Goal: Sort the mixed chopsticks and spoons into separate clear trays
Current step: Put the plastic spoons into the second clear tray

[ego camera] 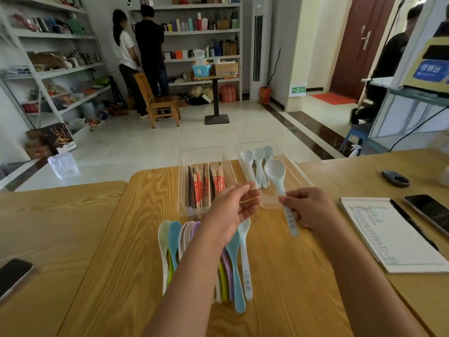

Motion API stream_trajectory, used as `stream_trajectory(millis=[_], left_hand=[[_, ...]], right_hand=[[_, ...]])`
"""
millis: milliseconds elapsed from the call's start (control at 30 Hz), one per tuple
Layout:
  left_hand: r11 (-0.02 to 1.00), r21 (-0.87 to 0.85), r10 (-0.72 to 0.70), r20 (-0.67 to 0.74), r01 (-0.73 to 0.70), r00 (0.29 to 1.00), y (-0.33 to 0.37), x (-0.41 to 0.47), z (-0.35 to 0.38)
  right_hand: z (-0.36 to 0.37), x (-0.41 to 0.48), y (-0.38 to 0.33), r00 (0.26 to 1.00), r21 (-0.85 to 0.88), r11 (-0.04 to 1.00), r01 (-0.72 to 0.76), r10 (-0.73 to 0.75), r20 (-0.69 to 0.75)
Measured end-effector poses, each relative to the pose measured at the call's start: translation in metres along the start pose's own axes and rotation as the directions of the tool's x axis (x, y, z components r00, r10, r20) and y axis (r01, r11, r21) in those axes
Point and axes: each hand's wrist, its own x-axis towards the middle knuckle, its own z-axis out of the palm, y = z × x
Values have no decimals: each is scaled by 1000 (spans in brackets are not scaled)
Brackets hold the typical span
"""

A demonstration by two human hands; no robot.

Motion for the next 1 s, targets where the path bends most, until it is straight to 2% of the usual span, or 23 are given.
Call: stream_trajectory(millis=[167, 400, 800, 1000], left_hand=[[999, 39, -23, -26, 24, 999, 23, 57, -1], [995, 90, -25, -95, 33, 995, 42, 126, -3], [995, 98, -25, -65, 32, 998, 40, 159, -13], [994, 100, -27, -64, 33, 998, 35, 160, -16]], right_hand=[[20, 100, -20, 997, -141, 989, 32, -42, -69], [49, 199, -26, 993, -345, 936, -73, 37, -109], [76, 231, -4, 994, -461, 883, -92, 51, -101], [79, 234, 3, 996, -454, 889, -61, 23, -90]])
